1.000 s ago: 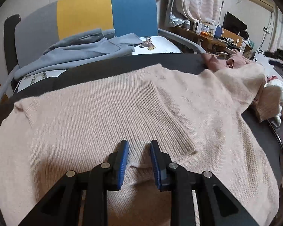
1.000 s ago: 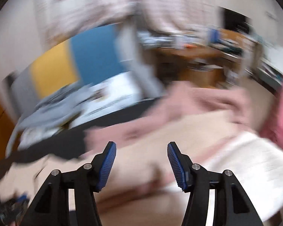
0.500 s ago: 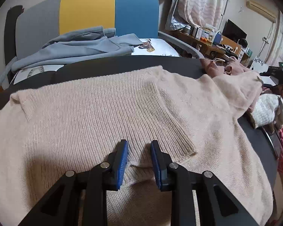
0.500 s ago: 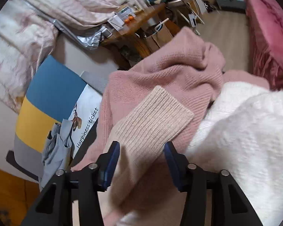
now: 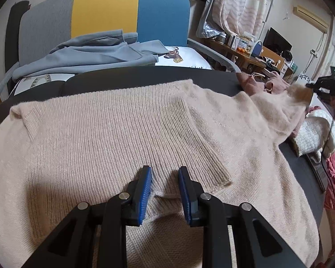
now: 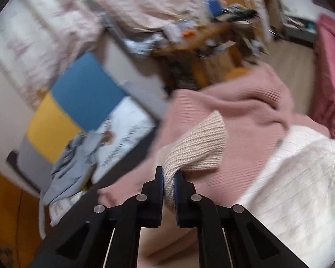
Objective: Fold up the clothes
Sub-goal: 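Grasp the beige sleeve cuff with the right tool and lift it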
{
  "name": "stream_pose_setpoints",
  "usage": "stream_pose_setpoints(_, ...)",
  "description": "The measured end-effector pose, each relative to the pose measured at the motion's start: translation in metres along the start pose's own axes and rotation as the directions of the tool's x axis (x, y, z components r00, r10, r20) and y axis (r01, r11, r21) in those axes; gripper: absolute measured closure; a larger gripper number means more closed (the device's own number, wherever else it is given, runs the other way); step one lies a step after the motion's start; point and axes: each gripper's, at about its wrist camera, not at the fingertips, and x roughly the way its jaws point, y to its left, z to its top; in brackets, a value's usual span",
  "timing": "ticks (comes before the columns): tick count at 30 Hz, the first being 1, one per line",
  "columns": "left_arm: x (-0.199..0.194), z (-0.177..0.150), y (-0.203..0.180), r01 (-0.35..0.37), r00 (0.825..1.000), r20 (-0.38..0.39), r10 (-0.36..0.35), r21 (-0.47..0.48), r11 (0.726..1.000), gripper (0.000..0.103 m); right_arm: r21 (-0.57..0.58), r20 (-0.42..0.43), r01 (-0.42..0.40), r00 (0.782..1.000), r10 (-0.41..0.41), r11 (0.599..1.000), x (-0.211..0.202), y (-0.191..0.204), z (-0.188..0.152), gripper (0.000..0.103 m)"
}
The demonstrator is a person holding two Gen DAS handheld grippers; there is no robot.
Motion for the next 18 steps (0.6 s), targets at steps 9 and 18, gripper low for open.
stream_pose_setpoints(9, -0.029, 0.010, 0.021, 0.081, 0.996, 0.060, -0.072, -0.161, 0.984, 0.078, -0.251, -0.096, -0.316, 0.949, 0.302, 0.915, -0.018, 0.162, -0.078, 0.095)
stream_pose_setpoints(18, -0.061, 0.001, 0.070, 0.070, 0.991, 0.131, -0.030, -0.312, 0.948, 0.078, -0.455, -0.328, -0.549, 0.835, 0.442, 0.701, 0.014, 0.319, -0.234, 0.095)
